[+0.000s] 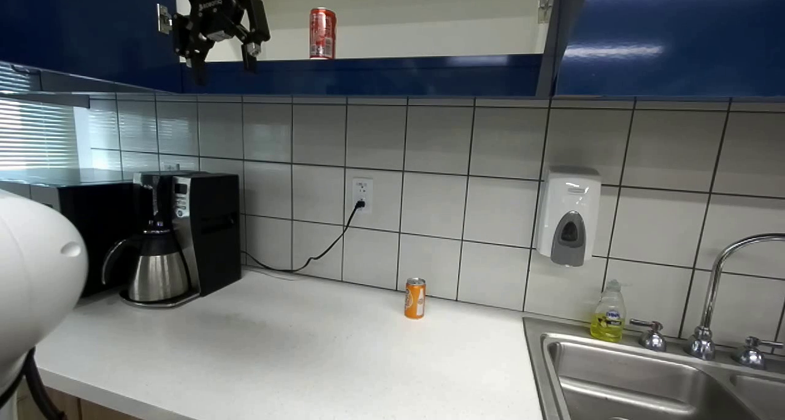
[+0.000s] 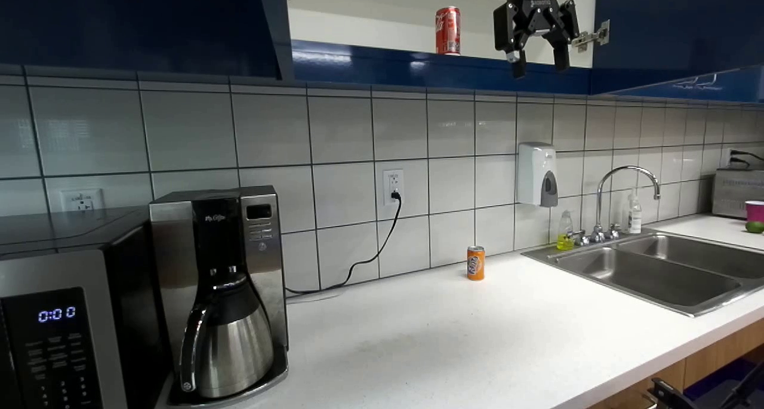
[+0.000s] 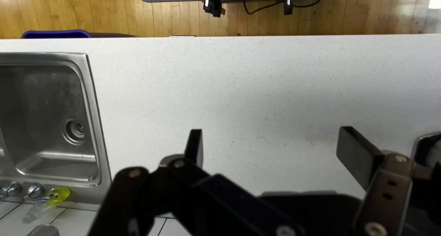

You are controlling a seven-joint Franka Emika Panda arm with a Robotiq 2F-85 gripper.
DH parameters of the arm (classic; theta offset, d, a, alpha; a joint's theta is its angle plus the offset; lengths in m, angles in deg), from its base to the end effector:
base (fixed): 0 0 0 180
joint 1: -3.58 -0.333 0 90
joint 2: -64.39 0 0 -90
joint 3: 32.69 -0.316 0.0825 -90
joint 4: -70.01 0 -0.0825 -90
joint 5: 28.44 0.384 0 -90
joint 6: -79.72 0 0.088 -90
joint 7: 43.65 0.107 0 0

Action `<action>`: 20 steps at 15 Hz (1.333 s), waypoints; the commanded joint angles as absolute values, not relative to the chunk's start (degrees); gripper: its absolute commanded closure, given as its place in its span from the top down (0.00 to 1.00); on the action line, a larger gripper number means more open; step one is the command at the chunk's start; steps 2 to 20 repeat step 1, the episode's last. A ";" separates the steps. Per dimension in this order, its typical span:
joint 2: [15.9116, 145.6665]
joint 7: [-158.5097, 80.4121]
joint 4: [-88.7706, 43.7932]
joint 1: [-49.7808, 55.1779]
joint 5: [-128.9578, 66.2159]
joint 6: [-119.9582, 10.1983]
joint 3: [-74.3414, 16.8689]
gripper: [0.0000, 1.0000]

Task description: Put the red can in the open upper cabinet.

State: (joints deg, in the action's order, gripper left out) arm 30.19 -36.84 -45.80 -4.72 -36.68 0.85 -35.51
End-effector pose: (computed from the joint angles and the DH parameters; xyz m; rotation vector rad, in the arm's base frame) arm 0.3369 0.0549 0.6687 2.9661 0.0618 -0.0323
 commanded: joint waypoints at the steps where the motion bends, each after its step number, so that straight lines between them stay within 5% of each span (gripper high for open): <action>1: 30.24 -37.62 -45.61 -2.84 -36.04 0.87 -36.73 1.00; 20: 30.24 -37.62 -45.61 -2.84 -36.04 0.87 -36.73 1.00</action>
